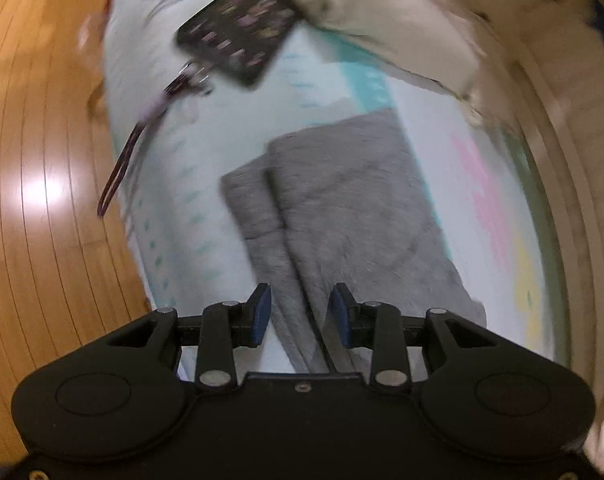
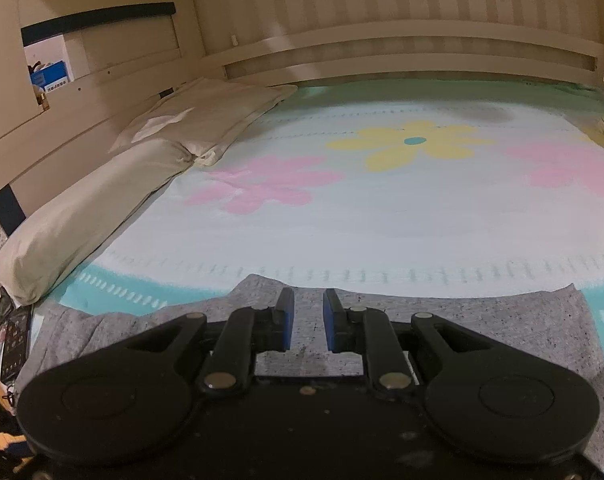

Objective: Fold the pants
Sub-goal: 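Grasp the folded pants edge with the left gripper and lift it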

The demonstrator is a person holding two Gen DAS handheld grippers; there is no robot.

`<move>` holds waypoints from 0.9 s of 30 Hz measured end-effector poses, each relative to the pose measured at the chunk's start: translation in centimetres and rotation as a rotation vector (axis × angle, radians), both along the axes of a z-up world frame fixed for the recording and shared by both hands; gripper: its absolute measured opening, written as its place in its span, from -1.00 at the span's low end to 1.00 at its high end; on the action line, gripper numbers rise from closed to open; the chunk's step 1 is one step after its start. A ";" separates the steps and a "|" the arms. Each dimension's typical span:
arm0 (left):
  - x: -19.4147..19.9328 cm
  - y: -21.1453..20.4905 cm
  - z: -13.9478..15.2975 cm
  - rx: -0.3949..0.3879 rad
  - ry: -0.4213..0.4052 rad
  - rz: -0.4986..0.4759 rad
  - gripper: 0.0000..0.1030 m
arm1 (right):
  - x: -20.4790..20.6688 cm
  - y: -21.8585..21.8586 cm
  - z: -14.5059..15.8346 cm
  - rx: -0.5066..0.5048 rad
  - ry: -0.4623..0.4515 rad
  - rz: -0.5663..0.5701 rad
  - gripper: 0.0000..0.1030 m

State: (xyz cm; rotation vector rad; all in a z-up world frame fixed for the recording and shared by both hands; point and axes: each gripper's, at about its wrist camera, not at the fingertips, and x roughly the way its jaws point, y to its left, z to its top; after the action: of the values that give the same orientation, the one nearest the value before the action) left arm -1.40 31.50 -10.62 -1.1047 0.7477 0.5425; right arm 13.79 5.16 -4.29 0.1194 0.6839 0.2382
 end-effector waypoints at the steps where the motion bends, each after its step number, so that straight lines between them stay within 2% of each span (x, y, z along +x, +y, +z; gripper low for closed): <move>1: 0.1 0.2 -0.4 -0.007 0.001 0.011 -0.18 | 0.0 -0.1 0.0 0.002 0.003 -0.003 -0.66; 11: 0.6 0.9 -1.9 -0.010 -0.078 0.059 -0.04 | -0.1 -0.3 -0.9 0.030 0.055 -0.012 -0.66; 18: 2.9 0.5 -1.4 0.066 -0.074 0.012 0.18 | -0.8 0.6 -1.3 0.013 0.067 0.045 -0.66; 19: 3.0 0.5 -1.3 0.069 -0.088 0.008 0.15 | -1.0 0.5 -1.3 0.012 0.065 0.057 -0.66; 21: 2.7 0.4 -1.2 0.072 -0.177 -0.009 -0.54 | -1.2 0.6 -1.7 0.014 0.069 0.084 -0.66; 23: 3.0 -0.4 0.1 0.145 -0.164 -0.043 -0.55 | -1.4 0.5 -2.3 0.005 0.087 0.103 -0.66; 27: 3.3 -3.1 3.3 0.339 -0.230 -0.143 -0.57 | -1.7 0.9 -4.2 -0.048 0.134 0.124 -0.66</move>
State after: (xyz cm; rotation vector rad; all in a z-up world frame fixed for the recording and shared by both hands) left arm 1.92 28.39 -7.29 -0.7754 0.5058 0.3948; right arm 12.04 6.08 -8.51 0.0471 0.8310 0.3344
